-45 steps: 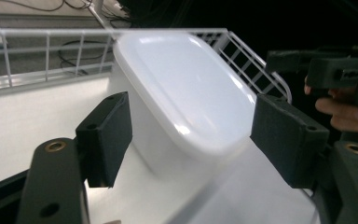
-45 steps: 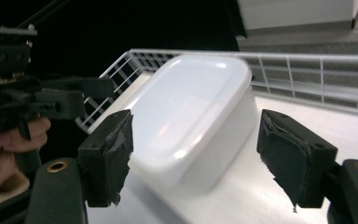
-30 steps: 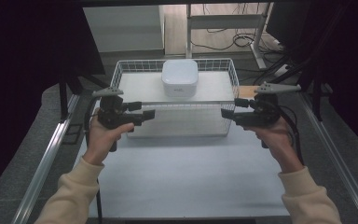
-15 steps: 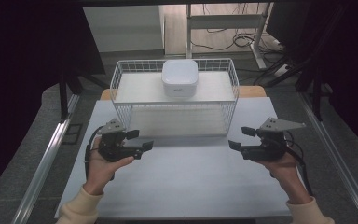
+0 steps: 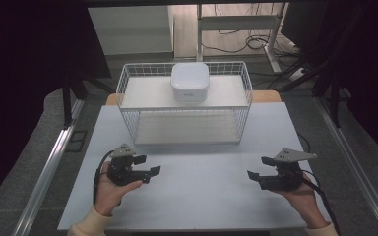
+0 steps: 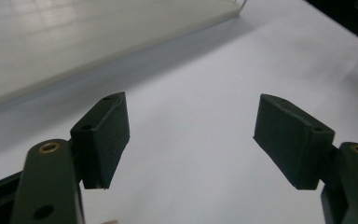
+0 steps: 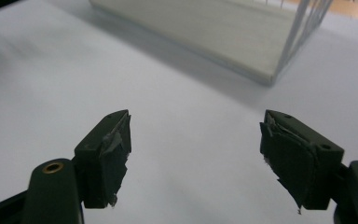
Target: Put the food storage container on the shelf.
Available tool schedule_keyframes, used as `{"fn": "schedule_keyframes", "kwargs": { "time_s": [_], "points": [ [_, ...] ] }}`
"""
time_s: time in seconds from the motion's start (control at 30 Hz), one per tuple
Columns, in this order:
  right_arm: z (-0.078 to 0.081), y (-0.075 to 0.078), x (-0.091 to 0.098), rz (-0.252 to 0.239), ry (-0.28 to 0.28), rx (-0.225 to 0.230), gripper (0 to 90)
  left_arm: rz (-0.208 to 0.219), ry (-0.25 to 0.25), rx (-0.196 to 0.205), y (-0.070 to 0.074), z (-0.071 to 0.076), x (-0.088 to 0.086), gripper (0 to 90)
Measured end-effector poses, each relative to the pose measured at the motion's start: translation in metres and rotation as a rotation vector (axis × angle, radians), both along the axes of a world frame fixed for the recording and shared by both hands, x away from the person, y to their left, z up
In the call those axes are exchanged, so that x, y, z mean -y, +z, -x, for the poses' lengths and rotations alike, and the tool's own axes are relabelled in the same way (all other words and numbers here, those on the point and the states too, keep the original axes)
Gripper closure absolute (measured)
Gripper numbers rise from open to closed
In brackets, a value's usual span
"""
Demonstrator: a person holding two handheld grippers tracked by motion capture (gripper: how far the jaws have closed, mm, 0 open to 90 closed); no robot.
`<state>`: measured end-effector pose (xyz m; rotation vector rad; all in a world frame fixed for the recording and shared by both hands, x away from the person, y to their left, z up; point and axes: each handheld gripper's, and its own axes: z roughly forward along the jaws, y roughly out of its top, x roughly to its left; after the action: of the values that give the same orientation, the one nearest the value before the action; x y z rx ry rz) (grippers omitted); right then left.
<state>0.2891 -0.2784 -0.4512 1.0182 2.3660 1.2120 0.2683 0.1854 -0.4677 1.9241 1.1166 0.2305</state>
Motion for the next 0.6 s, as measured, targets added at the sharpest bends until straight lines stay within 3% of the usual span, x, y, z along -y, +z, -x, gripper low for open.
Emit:
{"fn": "schedule_keyframes", "kwargs": {
  "time_s": [0.23, 0.6],
  "points": [
    [-0.002, -0.024, 0.004, 0.023, -0.015, -0.052, 22.8, -0.042, 0.002, -0.031, -0.017, 0.001, 0.001, 25.9],
    [-0.003, -0.028, 0.003, 0.018, -0.02, -0.062, 22.6, -0.044, 0.014, -0.02, -0.017, 0.001, 0.0, 25.8]
  ]
}}
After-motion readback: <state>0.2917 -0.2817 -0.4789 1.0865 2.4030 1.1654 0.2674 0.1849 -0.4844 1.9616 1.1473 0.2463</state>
